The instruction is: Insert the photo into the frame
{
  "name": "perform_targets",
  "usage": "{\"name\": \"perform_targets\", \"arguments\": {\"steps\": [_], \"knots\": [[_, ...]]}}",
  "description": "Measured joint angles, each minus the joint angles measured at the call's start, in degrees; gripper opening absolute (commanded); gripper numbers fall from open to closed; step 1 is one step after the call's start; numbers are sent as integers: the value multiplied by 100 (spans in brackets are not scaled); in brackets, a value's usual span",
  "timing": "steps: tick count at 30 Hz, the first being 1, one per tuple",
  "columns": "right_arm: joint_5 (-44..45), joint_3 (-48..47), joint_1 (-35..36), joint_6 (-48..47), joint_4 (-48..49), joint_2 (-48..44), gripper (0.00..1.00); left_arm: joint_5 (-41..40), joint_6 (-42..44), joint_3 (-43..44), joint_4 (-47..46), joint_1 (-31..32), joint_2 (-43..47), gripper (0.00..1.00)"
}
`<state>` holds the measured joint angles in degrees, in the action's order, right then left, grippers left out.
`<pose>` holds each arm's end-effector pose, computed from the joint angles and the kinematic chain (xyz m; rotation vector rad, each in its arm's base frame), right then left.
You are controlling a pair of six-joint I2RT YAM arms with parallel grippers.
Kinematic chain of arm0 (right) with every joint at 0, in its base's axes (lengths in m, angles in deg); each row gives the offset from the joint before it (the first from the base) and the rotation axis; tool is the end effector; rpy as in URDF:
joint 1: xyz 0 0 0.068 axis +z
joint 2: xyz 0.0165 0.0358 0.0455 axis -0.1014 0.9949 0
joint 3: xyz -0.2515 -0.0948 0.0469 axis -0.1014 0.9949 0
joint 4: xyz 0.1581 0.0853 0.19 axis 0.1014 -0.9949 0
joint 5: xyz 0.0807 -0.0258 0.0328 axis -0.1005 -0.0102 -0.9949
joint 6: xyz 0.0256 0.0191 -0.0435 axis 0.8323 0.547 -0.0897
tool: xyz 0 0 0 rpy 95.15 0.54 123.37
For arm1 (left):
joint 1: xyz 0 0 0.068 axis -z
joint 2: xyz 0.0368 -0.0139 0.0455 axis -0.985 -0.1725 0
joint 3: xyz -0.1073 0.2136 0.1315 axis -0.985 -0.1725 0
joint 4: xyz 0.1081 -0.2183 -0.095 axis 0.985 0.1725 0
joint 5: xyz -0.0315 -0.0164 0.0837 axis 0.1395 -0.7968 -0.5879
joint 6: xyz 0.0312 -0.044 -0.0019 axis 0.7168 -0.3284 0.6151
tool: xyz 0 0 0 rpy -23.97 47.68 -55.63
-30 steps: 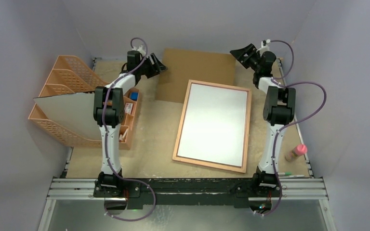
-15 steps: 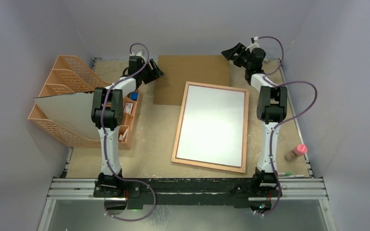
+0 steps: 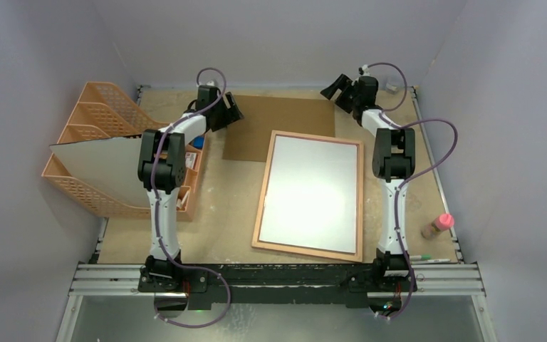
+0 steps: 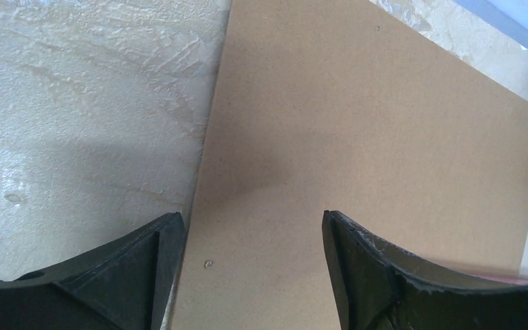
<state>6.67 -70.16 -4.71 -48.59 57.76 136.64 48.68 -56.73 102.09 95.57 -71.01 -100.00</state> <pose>0.5851 0.0241 0.1545 0.3432 1.8528 0.8066 0.5035 -0.0854 0.1602 -0.4484 2.2721 -0.5650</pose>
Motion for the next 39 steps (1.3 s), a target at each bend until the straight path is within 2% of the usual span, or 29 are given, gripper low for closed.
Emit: {"name": "perform_targets", "arguments": {"steps": [5, 13, 19, 26, 30, 39], "knots": [[664, 28, 68, -210, -577, -149, 88, -260, 35, 125, 267, 42, 0, 82], [1364, 883, 85, -422, -1394, -951, 87, -599, -28, 367, 909, 46, 0, 82], [1054, 1106, 81, -525, -1755, -1174, 85, -205, -256, 610, 1633, 42, -15, 76], [264, 1137, 131, -481, -1891, -1189, 82, 577, -459, 732, 1768, -59, -120, 71], [-20, 1226, 76, -459, -1703, -1187, 80, 1091, -468, 706, 1578, -203, -157, 68], [-721, 1919, -144, -94, -70, -1187, 78, 1696, -415, 623, 651, -365, -166, 67]]}}
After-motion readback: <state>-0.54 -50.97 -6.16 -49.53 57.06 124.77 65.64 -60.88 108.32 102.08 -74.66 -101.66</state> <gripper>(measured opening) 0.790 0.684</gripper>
